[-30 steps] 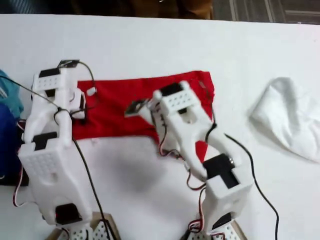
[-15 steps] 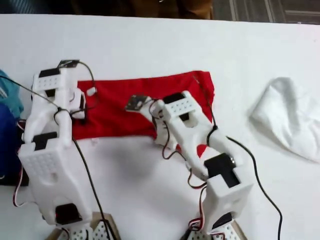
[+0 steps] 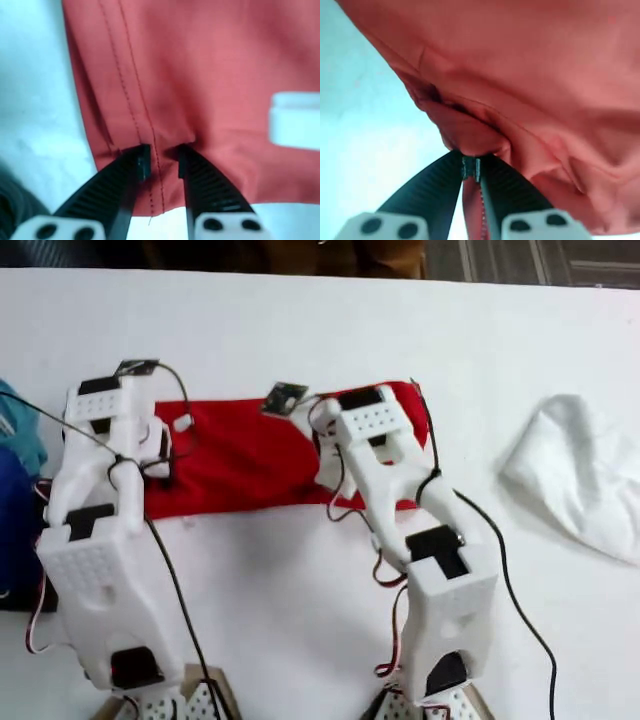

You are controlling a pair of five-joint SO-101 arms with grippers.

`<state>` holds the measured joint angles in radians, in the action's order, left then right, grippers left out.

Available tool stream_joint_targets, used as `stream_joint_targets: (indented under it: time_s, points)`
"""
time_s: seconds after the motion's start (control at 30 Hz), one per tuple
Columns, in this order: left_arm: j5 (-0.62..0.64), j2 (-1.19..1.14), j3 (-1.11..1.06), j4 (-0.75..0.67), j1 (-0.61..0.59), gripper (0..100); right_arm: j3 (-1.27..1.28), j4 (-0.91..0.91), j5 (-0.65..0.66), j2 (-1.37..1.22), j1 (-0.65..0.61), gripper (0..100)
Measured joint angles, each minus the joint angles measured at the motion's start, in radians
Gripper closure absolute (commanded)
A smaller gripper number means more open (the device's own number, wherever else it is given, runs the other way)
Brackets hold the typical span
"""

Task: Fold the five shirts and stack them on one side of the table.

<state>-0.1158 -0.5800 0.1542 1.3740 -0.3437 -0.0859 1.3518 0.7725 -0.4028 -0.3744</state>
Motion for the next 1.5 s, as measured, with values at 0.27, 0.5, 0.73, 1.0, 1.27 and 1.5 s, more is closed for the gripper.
stream_joint_targets:
  time_s: [0.27, 0.5, 0.73, 1.0, 1.27, 1.5]
  points:
    - [0.000, 0.000, 0.000, 0.000, 0.000, 88, -0.184, 0.313, 0.000, 0.037, -0.031, 97.8]
    - [0.000, 0.000, 0.000, 0.000, 0.000, 88, -0.219, 0.336, -0.018, 0.054, 0.057, 97.7]
    - [0.000, 0.000, 0.000, 0.000, 0.000, 88, -0.284, 0.321, -0.153, -0.091, 0.198, 96.1]
    - [0.000, 0.000, 0.000, 0.000, 0.000, 88, -0.422, 0.347, -0.245, -0.180, 0.245, 80.8]
    - [0.000, 0.000, 0.000, 0.000, 0.000, 88, -0.430, 0.353, -0.247, -0.209, 0.298, 80.8]
    - [0.000, 0.000, 0.000, 0.000, 0.000, 88, -0.431, 0.362, -0.247, -0.221, 0.296, 80.8]
